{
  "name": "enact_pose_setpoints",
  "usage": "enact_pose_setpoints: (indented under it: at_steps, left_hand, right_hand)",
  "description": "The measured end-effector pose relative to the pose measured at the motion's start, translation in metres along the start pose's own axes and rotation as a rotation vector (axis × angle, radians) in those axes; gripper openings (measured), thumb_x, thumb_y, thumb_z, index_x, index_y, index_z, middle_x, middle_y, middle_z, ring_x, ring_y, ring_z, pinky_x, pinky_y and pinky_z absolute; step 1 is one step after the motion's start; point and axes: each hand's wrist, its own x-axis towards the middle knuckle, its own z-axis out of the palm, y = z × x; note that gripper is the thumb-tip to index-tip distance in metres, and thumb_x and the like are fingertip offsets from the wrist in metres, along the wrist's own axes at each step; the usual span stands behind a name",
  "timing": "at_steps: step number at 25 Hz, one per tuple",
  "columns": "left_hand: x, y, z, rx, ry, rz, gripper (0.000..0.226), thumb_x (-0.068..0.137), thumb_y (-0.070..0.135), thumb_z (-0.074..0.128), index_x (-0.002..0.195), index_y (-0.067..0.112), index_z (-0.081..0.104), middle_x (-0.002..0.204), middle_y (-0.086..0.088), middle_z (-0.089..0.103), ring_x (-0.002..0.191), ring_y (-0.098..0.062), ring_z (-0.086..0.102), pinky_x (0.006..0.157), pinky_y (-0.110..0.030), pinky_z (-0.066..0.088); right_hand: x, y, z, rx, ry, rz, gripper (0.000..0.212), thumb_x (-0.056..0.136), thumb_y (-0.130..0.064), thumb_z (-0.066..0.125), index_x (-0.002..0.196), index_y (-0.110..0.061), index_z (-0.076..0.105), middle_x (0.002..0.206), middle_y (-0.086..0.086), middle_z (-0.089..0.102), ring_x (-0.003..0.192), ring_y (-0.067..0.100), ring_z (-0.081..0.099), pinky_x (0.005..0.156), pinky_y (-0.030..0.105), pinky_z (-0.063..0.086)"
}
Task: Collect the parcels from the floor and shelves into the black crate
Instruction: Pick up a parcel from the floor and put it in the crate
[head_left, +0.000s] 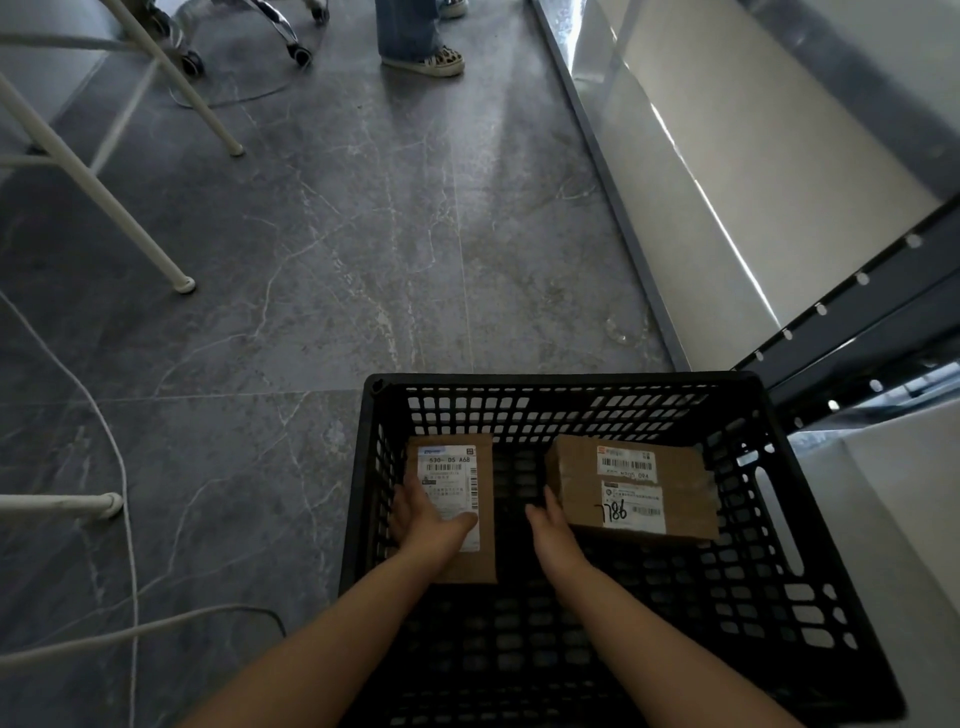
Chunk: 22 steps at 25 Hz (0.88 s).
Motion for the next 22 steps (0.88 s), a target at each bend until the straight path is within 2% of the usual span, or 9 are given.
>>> enact_pose_setpoints:
  at_steps: [3,6,11,15,18,20,22]
  left_hand:
    - [0.004,0.002,-0.002,-0.032,0.01,-0.009,0.097,0.077,0.028,0.071,0.149,0.019,0.005,0.155,-0.011,0.009,0.143,-0.03,0.009,0.117,-0.046,0.013]
    - [0.005,0.001,-0.001,-0.042,0.011,-0.007,0.094,0.077,0.027,0.071,0.149,0.018,0.01,0.154,-0.011,0.013,0.142,-0.03,0.013,0.116,-0.046,0.016]
    - [0.009,0.0,-0.001,-0.07,0.034,-0.02,0.091,0.076,0.024,0.072,0.147,0.017,0.015,0.153,-0.012,0.017,0.141,-0.03,0.018,0.115,-0.047,0.021]
    - [0.007,0.004,-0.001,-0.066,0.039,-0.05,0.09,0.077,0.021,0.07,0.148,0.018,0.013,0.152,-0.01,0.019,0.14,-0.029,0.02,0.115,-0.046,0.022]
    - [-0.011,0.019,-0.011,-0.105,0.054,-0.105,0.088,0.077,0.024,0.069,0.147,0.016,0.016,0.15,-0.01,0.026,0.137,-0.031,0.026,0.113,-0.049,0.026]
    - [-0.04,0.033,-0.023,-0.013,0.029,-0.083,0.095,0.077,0.032,0.068,0.149,0.017,0.008,0.153,-0.008,0.019,0.14,-0.03,0.02,0.114,-0.05,0.021]
    - [-0.083,0.063,-0.041,0.121,-0.014,0.027,0.1,0.079,0.042,0.065,0.149,0.018,-0.002,0.156,-0.005,0.01,0.143,-0.027,0.012,0.117,-0.047,0.014]
  right_hand:
    - [0.002,0.003,-0.016,-0.045,0.005,-0.005,0.05,0.1,-0.028,0.036,0.148,-0.025,0.022,0.154,0.004,0.027,0.139,0.022,0.028,0.104,0.027,0.028]
    - [0.005,0.012,-0.024,-0.198,-0.027,-0.033,0.048,0.099,-0.031,0.038,0.146,-0.024,0.029,0.151,0.003,0.034,0.138,0.02,0.032,0.1,0.022,0.027]
    - [0.008,0.019,-0.032,-0.376,-0.069,-0.057,0.05,0.097,-0.036,0.04,0.145,-0.027,0.029,0.149,0.003,0.037,0.137,0.019,0.034,0.109,0.028,0.029]
    - [0.008,0.016,-0.032,-0.422,-0.079,-0.018,0.05,0.097,-0.036,0.04,0.144,-0.021,0.034,0.149,0.005,0.037,0.136,0.021,0.034,0.104,0.023,0.027]
    - [-0.015,0.004,-0.035,-0.477,-0.118,0.031,0.055,0.096,-0.038,0.041,0.146,-0.02,0.028,0.15,0.005,0.036,0.135,0.022,0.035,0.105,0.024,0.028]
    - [-0.046,-0.015,-0.041,-0.524,-0.156,0.057,0.06,0.095,-0.042,0.042,0.148,-0.025,0.021,0.151,0.005,0.032,0.136,0.022,0.034,0.108,0.026,0.028]
    - [-0.089,-0.06,-0.053,-0.532,-0.141,0.051,0.06,0.094,-0.043,0.041,0.148,-0.027,0.021,0.152,0.004,0.03,0.137,0.022,0.032,0.111,0.028,0.027]
